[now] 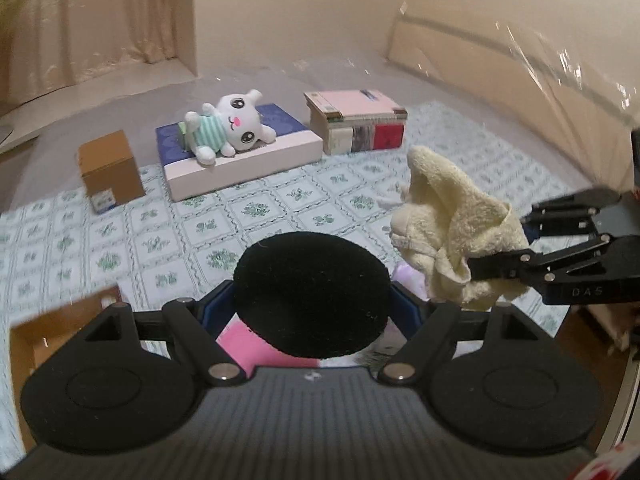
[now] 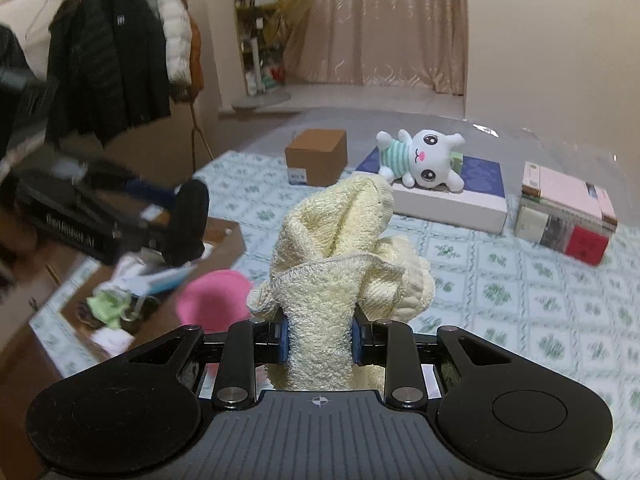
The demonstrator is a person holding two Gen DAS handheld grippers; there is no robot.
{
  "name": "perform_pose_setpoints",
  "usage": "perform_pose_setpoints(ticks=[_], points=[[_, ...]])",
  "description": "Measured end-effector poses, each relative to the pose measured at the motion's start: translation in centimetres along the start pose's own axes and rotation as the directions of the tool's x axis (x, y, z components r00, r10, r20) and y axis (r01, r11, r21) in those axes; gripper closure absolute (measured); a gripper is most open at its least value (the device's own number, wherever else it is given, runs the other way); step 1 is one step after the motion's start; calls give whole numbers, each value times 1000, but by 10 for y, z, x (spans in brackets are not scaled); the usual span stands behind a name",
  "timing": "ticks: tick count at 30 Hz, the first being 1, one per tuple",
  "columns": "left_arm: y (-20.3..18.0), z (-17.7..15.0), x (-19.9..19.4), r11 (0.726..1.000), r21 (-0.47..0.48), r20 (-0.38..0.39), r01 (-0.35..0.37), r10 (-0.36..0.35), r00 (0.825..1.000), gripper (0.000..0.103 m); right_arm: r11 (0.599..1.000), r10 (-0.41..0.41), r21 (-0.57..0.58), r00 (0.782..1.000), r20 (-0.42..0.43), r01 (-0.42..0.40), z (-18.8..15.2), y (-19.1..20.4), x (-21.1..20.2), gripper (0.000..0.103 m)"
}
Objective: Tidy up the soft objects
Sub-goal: 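Carry the black ball in the left tool and towel in the right tool over the box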
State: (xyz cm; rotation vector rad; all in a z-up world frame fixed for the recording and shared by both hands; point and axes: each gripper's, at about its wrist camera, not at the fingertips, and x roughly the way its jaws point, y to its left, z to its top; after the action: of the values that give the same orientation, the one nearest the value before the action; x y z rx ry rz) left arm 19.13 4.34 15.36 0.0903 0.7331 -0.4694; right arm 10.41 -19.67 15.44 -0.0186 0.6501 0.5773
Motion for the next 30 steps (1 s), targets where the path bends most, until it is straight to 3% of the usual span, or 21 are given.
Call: perform_pose_setpoints(ticks=[6,13,21,30], points=[[-21,-59,-30,991,-105,60,-84,91,994,25,998,35,53,998,56,-38,-28,24,-27,75],[-16,-118,-60,943,-283,62,-177,202,977,25,992,88,85,992,85,-95,-54,60,-45,75],[-4,-165,-91,897,-329,10,-294,315,949,25,984,179,7,981,73,-180,-61,108,-44,75],[15,-196,-118,852,-384,-13,-357,382,924,25,964,257,-74,966,34,-254,-61,152,-23,75]])
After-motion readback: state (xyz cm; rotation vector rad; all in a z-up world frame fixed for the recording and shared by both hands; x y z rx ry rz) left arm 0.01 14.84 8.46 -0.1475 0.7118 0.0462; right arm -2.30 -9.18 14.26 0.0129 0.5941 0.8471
